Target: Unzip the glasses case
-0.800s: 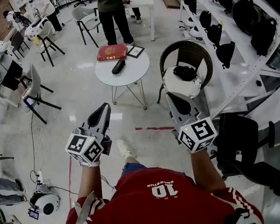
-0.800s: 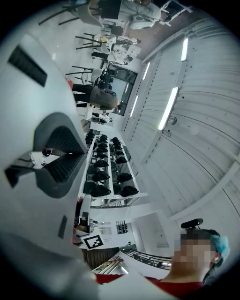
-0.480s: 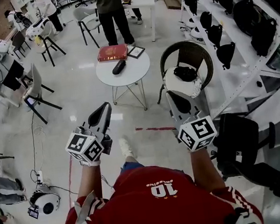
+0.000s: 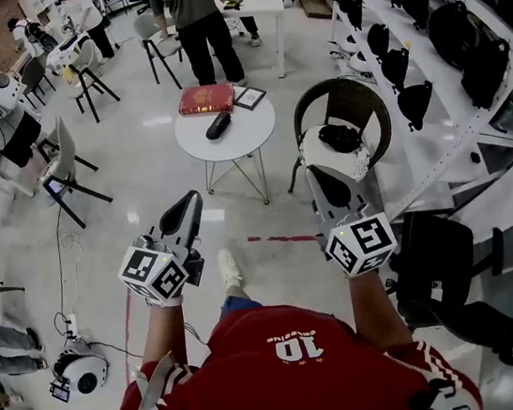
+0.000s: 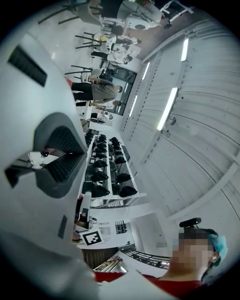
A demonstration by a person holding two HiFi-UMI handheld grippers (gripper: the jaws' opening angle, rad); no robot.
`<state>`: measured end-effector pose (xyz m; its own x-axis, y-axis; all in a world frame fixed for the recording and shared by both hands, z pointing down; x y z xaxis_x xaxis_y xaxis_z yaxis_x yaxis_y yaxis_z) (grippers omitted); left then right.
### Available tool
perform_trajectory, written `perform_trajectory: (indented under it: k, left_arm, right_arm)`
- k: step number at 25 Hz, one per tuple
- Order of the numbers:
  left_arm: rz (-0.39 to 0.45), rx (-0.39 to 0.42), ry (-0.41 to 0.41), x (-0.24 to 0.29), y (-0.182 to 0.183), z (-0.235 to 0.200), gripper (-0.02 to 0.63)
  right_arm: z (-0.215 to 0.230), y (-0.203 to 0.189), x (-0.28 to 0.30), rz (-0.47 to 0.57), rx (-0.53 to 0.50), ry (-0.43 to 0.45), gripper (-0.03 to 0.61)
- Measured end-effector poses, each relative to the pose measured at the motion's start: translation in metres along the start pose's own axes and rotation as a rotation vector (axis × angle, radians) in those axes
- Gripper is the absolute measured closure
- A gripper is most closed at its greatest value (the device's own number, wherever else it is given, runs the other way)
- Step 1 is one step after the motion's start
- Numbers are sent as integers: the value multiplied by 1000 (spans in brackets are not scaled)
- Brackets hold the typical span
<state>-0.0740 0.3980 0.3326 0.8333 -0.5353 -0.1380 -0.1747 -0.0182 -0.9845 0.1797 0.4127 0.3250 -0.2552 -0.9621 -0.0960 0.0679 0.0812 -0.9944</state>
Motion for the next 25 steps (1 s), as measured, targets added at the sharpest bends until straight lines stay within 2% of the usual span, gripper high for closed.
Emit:
perform_trajectory:
  k: [3, 6, 11, 14, 20, 25]
  left_arm:
    - [-14, -11, -3, -3, 1, -5, 607]
    - [-19, -13, 0, -8, 2, -13, 607]
    - [-23, -10, 5, -2, 3, -29, 607]
    - [-20, -13, -2, 5, 4, -42, 606]
    - [-32, -77, -40, 20, -5, -80, 607]
    - [-56, -65, -32, 38, -4, -131, 607]
  right_arm:
    - [-4, 2, 4, -9, -10, 42, 566]
    - [-9, 1, 11, -26, -48, 41, 566]
    - [-9, -3, 25, -40, -49, 31, 566]
    - [-10, -5, 37, -50, -81, 56, 566]
    - [-7, -10, 72, -37, -30, 79, 566]
    - [-10, -15, 124, -95, -22, 113, 566]
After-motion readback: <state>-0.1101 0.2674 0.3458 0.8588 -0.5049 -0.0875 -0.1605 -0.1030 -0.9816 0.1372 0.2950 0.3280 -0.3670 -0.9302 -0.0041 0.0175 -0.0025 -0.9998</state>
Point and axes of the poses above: the fingertips, and each gripper's own axes: x forward along the fingers, z to its right, y out of its top, the point moved 4 cm from there along -x, backward along the fingers, and after that the axes turned 13 degrees about -y, right-handed, at the moved point
